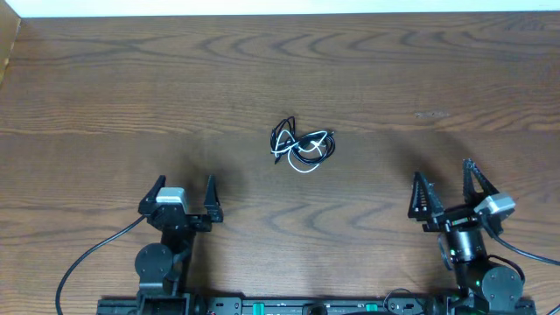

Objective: Untangle cables

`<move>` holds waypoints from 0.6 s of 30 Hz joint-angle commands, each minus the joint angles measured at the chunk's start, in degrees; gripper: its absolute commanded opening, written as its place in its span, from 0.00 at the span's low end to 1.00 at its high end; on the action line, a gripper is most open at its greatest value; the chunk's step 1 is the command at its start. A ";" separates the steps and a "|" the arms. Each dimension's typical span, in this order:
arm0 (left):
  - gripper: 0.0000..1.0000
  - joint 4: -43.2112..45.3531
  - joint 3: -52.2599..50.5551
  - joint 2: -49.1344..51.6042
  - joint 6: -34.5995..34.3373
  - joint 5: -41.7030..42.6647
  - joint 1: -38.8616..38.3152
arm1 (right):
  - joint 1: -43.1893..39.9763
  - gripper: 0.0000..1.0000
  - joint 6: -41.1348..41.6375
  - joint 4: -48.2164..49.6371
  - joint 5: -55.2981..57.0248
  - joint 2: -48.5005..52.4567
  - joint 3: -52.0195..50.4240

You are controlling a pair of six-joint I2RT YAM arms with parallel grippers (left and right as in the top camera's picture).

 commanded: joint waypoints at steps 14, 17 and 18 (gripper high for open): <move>0.98 15.93 13.64 5.09 -1.29 12.79 -0.07 | -0.20 0.99 3.82 6.95 -0.76 0.85 6.03; 0.98 10.95 22.25 12.44 -0.74 15.34 -0.07 | -0.20 0.99 0.26 -0.22 -1.64 3.98 12.83; 0.98 8.33 25.29 15.17 0.39 16.90 -0.07 | -0.20 0.99 -1.36 -2.36 -2.38 5.38 15.13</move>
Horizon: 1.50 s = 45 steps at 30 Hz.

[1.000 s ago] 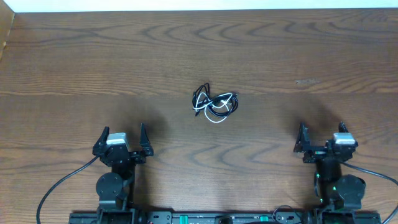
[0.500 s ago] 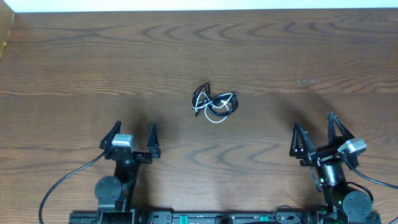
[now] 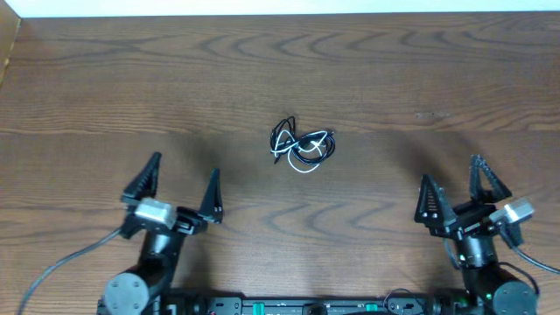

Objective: Untangle cables

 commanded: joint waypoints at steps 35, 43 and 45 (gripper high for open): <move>0.98 -76.00 73.50 85.72 2.45 18.16 -0.13 | 20.72 0.98 -8.07 -59.80 -10.49 86.77 68.81; 0.98 -76.87 73.50 96.26 2.29 18.14 -1.03 | 23.63 0.76 1.55 -57.66 -4.50 96.48 68.81; 0.98 -76.48 73.50 98.01 2.32 18.14 -1.66 | 24.20 0.73 3.50 -57.57 -2.43 98.29 68.81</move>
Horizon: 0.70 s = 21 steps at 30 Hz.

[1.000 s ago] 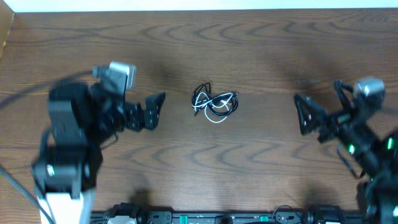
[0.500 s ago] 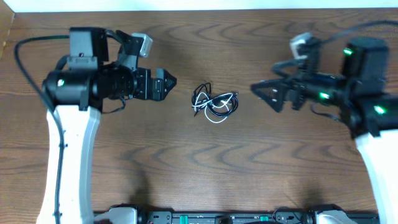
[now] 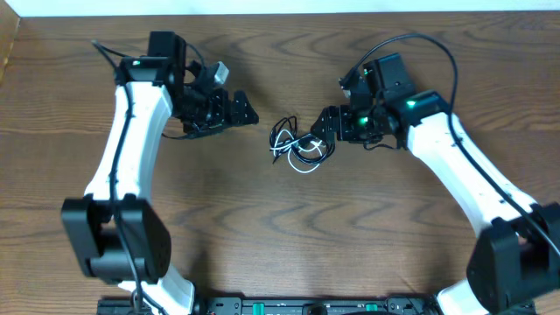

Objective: Untangle cables

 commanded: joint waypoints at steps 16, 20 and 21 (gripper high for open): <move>0.97 6.67 0.57 11.04 -0.70 0.68 -5.49 | 4.42 0.38 13.18 7.17 9.46 12.90 0.63; 0.97 7.58 0.39 11.47 -1.88 -0.79 -5.49 | 4.42 0.19 13.16 8.02 9.46 12.90 0.63; 0.98 7.72 0.28 11.47 -3.15 -2.01 -5.49 | 4.42 0.15 13.16 8.04 9.44 12.90 0.63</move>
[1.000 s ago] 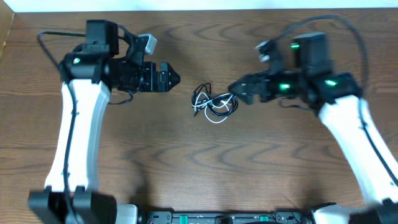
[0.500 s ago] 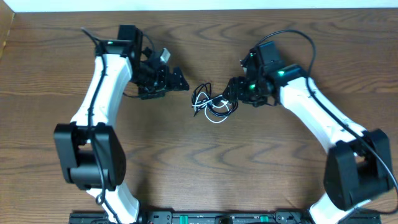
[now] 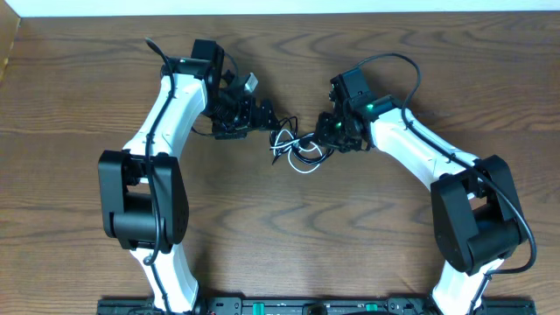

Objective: Untangle cables

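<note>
A small tangle of black and white cables lies on the wooden table, a little above its middle. My left gripper reaches in from the upper left, its tips at the tangle's upper left loop. My right gripper comes from the upper right and sits at the tangle's right edge, over the white end. Both sets of dark fingers merge with the cables from above, so the jaw gaps cannot be made out.
Both white arms stretch from the near edge out over the table and bend inward toward the tangle. Their own black cables arc above the wrists. A pale wall strip runs along the far edge.
Both grippers have moved closer to the tangle. The left one was a short way off to its upper left and now touches its edge. The right one has shifted left onto the right side.
Both arms first sat folded at the near edge with open grippers, the tangle lying untouched mid-table. Later they were stretched out, one gripper on each side of the tangle. Now both are at its edges, and the tangle's shape looks the same.
</note>
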`<move>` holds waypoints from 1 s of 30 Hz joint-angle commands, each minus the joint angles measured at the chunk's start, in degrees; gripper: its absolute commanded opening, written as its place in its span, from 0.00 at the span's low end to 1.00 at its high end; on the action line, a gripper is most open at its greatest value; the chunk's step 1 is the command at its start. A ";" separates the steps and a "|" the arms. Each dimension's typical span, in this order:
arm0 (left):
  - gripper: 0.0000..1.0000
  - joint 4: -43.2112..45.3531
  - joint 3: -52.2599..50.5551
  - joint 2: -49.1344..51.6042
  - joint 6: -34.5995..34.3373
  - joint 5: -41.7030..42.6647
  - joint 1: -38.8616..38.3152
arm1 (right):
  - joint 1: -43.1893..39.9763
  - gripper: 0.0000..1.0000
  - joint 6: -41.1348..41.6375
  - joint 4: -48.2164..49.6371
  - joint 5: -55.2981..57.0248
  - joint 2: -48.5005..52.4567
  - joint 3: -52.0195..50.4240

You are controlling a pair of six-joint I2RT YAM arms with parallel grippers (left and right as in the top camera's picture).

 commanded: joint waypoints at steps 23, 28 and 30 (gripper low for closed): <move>0.98 -2.60 -0.39 0.85 -5.18 -4.66 -0.02 | -1.33 0.01 -15.13 6.40 -18.84 -24.15 8.66; 0.98 -2.58 -0.39 0.85 -5.20 -4.66 -0.02 | -1.27 0.01 -15.06 9.18 -13.11 -36.26 9.42; 0.98 -2.60 -0.39 0.85 -5.20 -4.66 -0.02 | -1.27 0.01 -14.64 9.40 -6.56 -41.38 9.42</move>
